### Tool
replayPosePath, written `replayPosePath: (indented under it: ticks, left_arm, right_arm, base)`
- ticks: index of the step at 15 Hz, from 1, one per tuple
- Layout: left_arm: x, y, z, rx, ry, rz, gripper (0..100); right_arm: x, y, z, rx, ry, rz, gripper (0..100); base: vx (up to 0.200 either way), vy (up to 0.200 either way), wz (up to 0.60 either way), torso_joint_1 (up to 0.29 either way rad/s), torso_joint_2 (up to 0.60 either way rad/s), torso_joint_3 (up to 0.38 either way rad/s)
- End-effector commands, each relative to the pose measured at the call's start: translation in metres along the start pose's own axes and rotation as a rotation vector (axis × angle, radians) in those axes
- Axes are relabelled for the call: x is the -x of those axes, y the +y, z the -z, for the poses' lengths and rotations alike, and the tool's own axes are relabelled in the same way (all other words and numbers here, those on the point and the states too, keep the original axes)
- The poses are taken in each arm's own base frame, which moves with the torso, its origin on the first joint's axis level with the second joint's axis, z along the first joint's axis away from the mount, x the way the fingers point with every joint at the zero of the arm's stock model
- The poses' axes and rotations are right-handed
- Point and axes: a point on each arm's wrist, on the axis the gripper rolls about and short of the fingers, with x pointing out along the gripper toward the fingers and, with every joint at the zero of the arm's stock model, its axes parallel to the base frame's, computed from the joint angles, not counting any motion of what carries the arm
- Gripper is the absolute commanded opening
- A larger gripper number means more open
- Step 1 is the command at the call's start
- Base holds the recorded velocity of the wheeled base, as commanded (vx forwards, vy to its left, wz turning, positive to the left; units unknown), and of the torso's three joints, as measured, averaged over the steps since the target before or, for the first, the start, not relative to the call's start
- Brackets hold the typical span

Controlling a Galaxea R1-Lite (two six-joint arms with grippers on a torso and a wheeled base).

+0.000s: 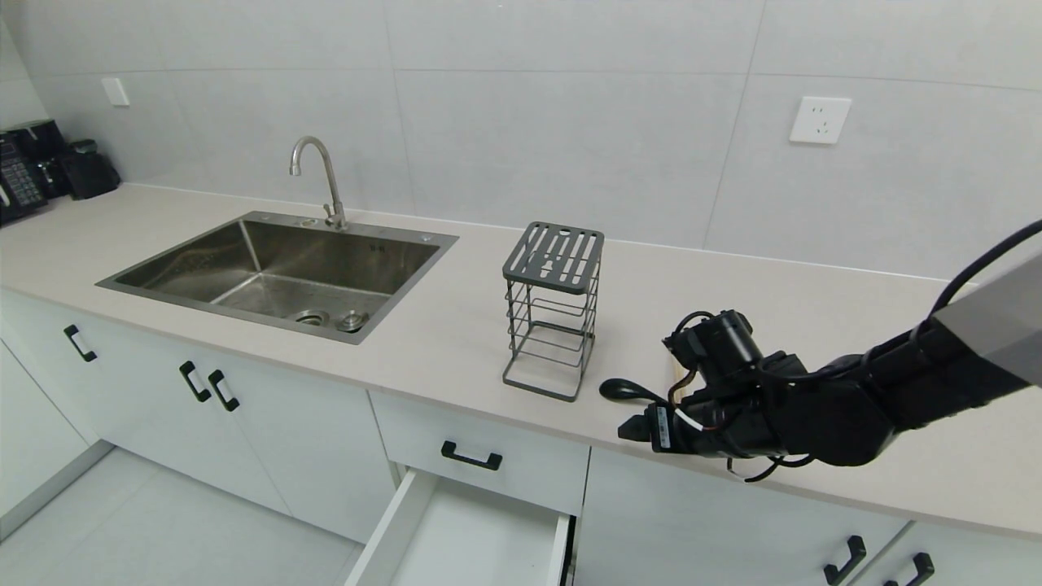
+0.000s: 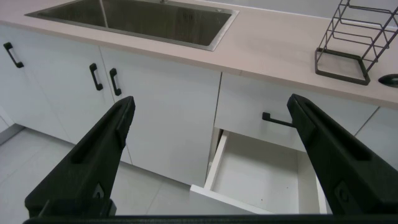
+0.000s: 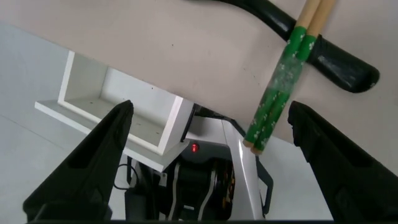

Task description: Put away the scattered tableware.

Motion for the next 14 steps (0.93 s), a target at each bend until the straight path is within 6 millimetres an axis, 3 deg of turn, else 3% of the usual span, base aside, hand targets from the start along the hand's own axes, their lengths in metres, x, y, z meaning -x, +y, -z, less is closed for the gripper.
replayPosePath:
  ticks: [1, 8, 9, 14]
  left_arm:
    - [0.0, 0.0, 0.0, 0.0, 0.001, 0.0, 100]
    - [0.0, 0.0, 0.0, 0.005, 0.001, -0.002, 100]
    - [0.0, 0.0, 0.0, 0.005, 0.001, -0.002, 100]
    - [0.0, 0.0, 0.0, 0.005, -0.001, -0.002, 100]
  right_arm:
    - [-0.009, 0.0, -0.002, -0.003, 0.006, 0.007, 100]
    - [-0.027, -0.007, -0.016, -0.031, -0.061, 0.062, 100]
    - [-0.028, -0.008, -0.016, -0.034, -0.059, 0.065, 0]
    - [-0.028, -0.014, -0.018, -0.045, -0.077, 0.123, 0]
  base:
    - [0.0, 0.0, 0.0, 0.0, 0.0, 0.0]
    - [0.0, 0.0, 0.0, 0.0, 0.0, 0.0]
    - [0.0, 0.0, 0.0, 0.0, 0.0, 0.0]
    - [0.0, 0.0, 0.0, 0.0, 0.0, 0.0]
